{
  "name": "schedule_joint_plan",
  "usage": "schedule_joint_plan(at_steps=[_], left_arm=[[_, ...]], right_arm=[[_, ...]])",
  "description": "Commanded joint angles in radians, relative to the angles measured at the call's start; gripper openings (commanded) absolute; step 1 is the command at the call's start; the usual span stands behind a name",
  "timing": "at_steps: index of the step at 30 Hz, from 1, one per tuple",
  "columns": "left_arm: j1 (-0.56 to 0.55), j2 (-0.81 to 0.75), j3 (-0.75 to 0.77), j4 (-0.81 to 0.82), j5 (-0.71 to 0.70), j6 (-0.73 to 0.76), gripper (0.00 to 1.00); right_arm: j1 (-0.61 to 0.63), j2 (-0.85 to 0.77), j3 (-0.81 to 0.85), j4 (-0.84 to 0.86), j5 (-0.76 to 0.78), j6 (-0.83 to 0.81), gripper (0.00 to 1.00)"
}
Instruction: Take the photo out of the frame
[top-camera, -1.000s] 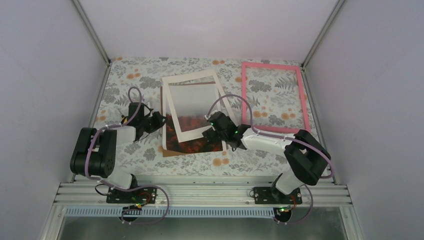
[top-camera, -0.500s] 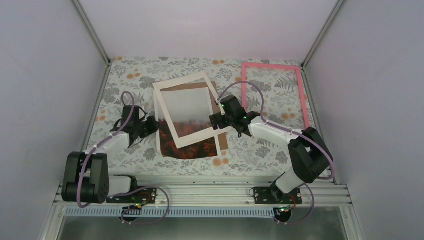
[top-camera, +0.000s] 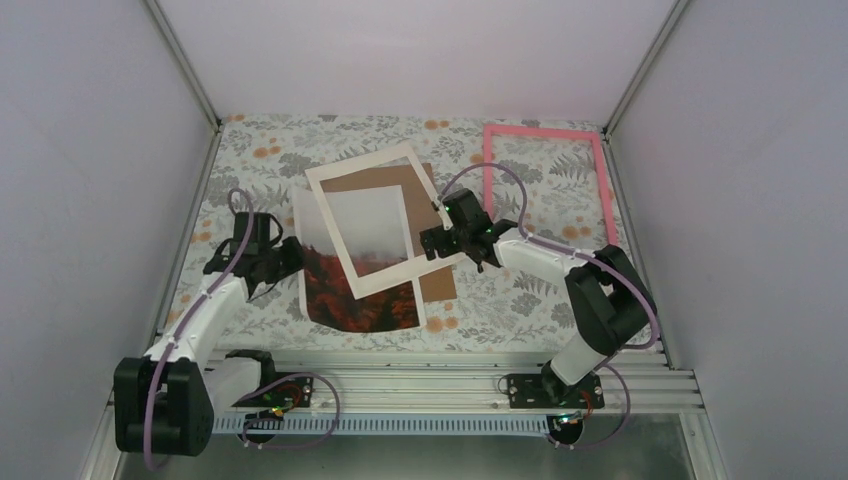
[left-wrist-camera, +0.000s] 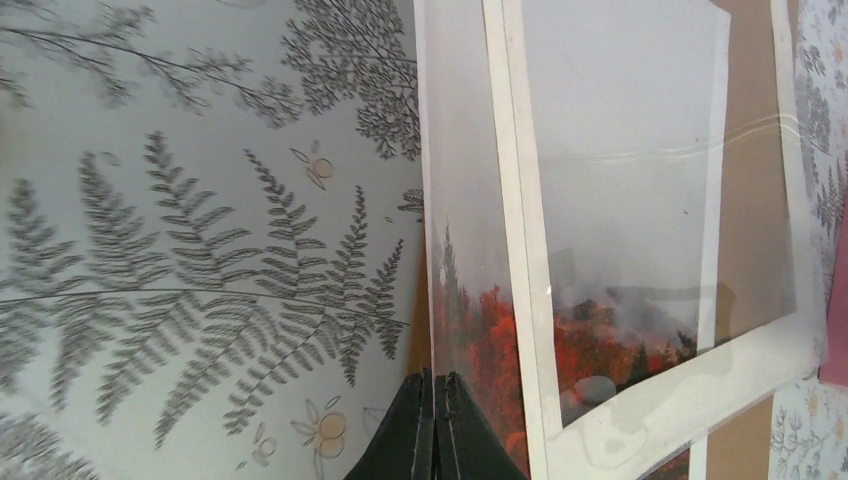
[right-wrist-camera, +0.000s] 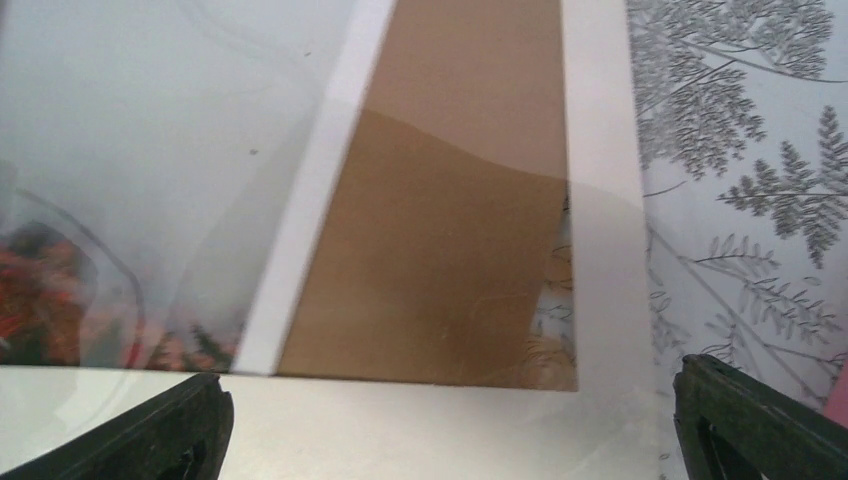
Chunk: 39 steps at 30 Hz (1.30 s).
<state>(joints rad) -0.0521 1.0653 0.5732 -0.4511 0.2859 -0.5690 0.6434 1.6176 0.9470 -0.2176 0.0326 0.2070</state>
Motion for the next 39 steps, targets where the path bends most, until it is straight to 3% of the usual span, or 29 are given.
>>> schedule_joint_plan(at_steps=[1,12,29,34,39], left_arm=[[0.006,-0.068,0.09,-0.184,-0.119,0.015,0.02],[0.006,-0.175,0.315,-0.414,-0.232,0.015,0.02],[0.006,-0.189,0.725,-0.659,-0.391,0.106,0.02],[0.005,-0.149,0.856,-0.662,-0.349,0.136,0.02],[0.006,-0.071,0.908,-0.588,-0.205,0.143,0.02]], right_arm=[[-0.043,0.028,0.049,0.007,-0.043,0.034,1.0],[-0.05,-0.039,-0.006,0.007,-0.054,0.071,1.0],[-0.053,-0.22,-0.11,-0.029,0.015,0.109,1.0],[-0.052,-0.277,-0.138,-0.047,0.055,0.118,1.0],[-0.053,-0.347,-0.177,-0.053,0.065,0.129,1.0]])
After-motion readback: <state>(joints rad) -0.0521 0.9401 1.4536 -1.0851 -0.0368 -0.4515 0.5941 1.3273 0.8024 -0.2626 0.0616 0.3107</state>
